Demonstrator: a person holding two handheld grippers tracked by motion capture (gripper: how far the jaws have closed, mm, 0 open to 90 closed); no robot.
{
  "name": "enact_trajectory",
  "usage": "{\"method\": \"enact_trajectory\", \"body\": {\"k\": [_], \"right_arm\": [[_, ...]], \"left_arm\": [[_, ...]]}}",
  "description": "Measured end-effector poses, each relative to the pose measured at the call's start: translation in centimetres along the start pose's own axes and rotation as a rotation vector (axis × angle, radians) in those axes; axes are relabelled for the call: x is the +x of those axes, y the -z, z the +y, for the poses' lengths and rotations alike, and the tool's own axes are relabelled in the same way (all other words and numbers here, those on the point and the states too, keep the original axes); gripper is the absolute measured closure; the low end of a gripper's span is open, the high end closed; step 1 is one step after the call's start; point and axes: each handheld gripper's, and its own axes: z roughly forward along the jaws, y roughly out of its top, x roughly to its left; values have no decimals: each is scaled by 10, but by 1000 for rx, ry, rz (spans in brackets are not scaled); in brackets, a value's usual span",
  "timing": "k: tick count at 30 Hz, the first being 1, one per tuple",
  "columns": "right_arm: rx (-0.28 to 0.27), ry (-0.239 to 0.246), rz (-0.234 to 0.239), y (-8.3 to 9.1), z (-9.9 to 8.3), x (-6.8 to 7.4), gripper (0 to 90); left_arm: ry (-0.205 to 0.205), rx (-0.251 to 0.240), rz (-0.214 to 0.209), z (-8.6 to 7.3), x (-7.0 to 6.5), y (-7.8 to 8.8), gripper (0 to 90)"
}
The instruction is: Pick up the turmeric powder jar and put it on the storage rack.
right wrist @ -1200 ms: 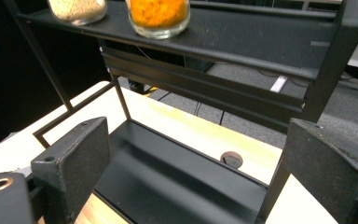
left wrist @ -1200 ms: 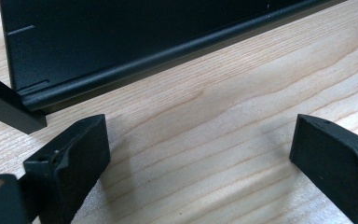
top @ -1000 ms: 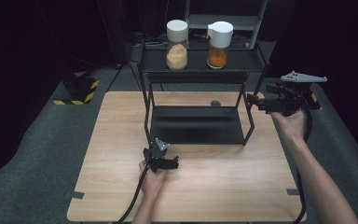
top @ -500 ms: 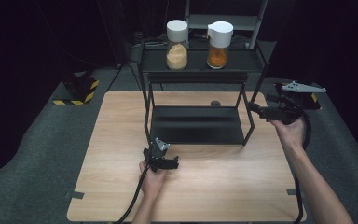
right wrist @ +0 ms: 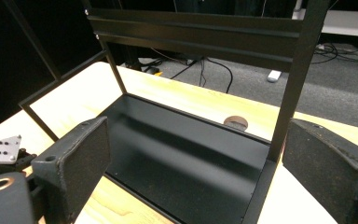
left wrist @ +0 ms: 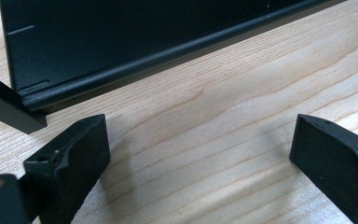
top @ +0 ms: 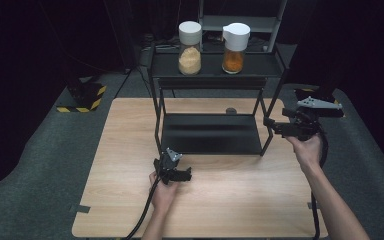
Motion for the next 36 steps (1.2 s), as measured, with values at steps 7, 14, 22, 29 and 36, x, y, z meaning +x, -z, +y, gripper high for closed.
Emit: {"method": "enact_trajectory", "body": {"k": [7,14,22,29,36], "right_arm": [[6,16,-1,-4,-7,5,73],[10,5,15,-10,-15,6,73],[23,6,21,-16,-23,9,73],[33,13,21,-22,-30,13,73],[51,19,16,-29,-40,16,73]], "left_arm": [[0,0,0,0,0,0,48],[0,0,0,0,0,0,48],[0,0,-1,0,0,0,48],[0,1,-1,0,0,0,48],[-1,1,0,0,0,0,48]]}}
